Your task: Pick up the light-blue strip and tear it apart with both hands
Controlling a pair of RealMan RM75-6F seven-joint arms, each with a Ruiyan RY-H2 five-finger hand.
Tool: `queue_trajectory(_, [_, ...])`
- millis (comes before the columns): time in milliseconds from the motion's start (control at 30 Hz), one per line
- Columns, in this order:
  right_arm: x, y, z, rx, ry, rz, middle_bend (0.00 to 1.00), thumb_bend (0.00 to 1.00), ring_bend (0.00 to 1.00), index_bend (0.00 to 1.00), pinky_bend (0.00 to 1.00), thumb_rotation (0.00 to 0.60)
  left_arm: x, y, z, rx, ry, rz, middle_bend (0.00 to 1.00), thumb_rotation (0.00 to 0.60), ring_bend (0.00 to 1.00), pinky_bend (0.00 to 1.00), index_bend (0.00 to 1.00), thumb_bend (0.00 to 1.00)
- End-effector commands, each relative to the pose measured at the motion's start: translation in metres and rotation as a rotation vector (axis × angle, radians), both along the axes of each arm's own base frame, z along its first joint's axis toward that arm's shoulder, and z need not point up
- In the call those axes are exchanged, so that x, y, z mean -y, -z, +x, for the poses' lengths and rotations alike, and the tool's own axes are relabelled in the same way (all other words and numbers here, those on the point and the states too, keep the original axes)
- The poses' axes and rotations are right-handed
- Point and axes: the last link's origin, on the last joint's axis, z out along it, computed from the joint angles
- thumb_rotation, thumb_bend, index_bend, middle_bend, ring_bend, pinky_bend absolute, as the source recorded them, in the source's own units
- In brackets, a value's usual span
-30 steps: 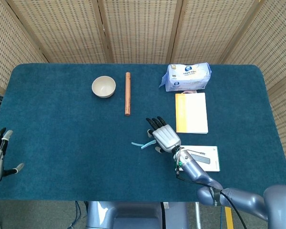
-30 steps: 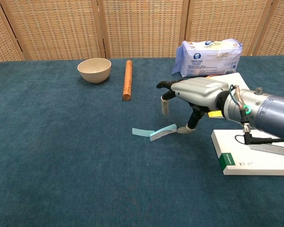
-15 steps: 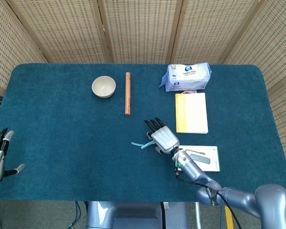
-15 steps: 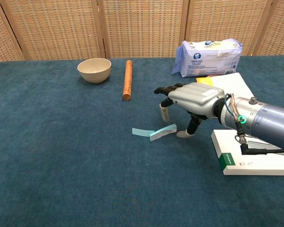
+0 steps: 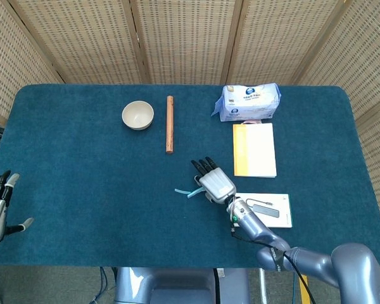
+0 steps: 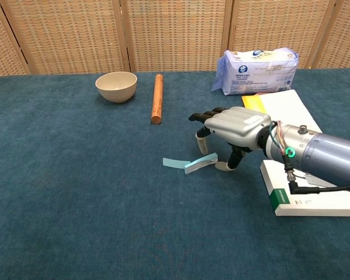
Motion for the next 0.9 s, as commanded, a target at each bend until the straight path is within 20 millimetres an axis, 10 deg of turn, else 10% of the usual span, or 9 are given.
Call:
queue_trajectory(33, [0.0, 0.002, 0.001, -0.003, -0.003, -0.003, 0.0, 0.36, 0.0, 0.44, 0.0, 0.6, 0.0, -0.001, 0.0, 0.001, 0.0, 0.0, 0.0, 0.6, 0.0, 0.0, 0.0, 0.0])
queue_trajectory(900, [-0.002, 0.009, 0.01, 0.082, 0.027, 0.0, 0.0, 0.47, 0.0, 0.56, 0.0, 0.6, -0.001, 0.0, 0.0, 0.005, 0.001, -0.012, 0.0, 0.6, 0.0, 0.0, 0.0, 0.0])
